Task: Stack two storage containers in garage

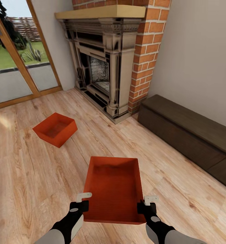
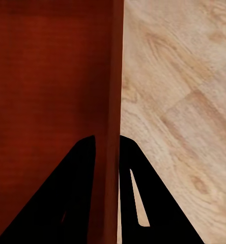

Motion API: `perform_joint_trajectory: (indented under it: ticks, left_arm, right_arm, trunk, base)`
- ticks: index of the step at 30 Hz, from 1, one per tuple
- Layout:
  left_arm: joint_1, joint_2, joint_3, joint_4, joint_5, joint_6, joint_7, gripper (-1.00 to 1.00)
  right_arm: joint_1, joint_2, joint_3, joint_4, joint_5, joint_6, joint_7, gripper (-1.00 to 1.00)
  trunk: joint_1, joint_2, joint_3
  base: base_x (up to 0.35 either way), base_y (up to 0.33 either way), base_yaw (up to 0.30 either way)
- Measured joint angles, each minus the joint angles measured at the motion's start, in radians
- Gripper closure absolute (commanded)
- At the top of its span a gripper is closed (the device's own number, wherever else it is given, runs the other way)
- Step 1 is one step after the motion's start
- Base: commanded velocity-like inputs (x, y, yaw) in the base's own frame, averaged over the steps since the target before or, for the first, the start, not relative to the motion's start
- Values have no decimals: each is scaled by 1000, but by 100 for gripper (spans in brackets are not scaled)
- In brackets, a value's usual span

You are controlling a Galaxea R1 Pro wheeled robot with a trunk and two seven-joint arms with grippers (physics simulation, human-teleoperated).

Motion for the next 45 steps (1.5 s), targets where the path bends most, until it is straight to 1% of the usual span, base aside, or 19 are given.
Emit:
perform_joint_trajectory:
  ticks: [45]
  left_arm:
    - [0,0,1,0,0,0,0,100]
  right_arm:
    - [0,0,1,0,-1,0,0,100]
  trunk:
    - [-173,315,141]
  base:
    - [0,0,0]
